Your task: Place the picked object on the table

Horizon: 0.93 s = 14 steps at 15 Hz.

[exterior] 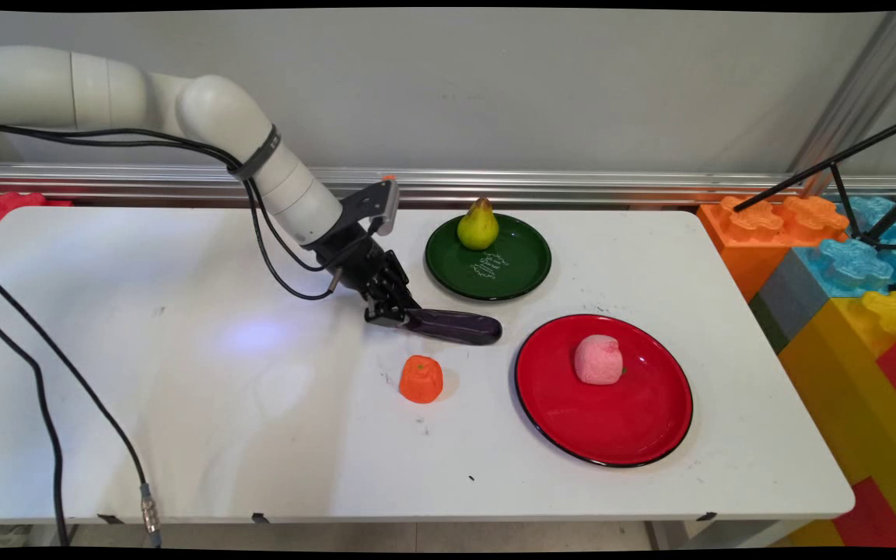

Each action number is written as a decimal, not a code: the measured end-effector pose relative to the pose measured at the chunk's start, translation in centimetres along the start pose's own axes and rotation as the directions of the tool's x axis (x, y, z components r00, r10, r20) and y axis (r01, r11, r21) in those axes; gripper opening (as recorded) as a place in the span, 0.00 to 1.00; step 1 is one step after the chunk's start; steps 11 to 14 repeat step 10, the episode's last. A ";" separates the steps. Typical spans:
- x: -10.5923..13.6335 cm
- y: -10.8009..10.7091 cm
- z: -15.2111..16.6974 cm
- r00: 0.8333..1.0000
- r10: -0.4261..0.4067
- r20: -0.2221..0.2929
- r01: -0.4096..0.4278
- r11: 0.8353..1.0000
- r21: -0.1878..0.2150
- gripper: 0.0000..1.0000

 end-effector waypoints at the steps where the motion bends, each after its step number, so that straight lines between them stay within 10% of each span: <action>1: -0.1 0.0 0.0 1.000 0.003 0.000 -0.003 1.000 0.002 0.00; 2: -0.1 0.0 0.1 1.000 0.004 0.000 -0.004 1.000 0.003 0.00; 3: -0.1 0.0 0.1 1.000 0.007 -0.002 -0.007 1.000 0.004 1.00; 14: 0.2 0.2 -0.3 1.000 0.020 -0.019 -0.020 1.000 0.011 1.00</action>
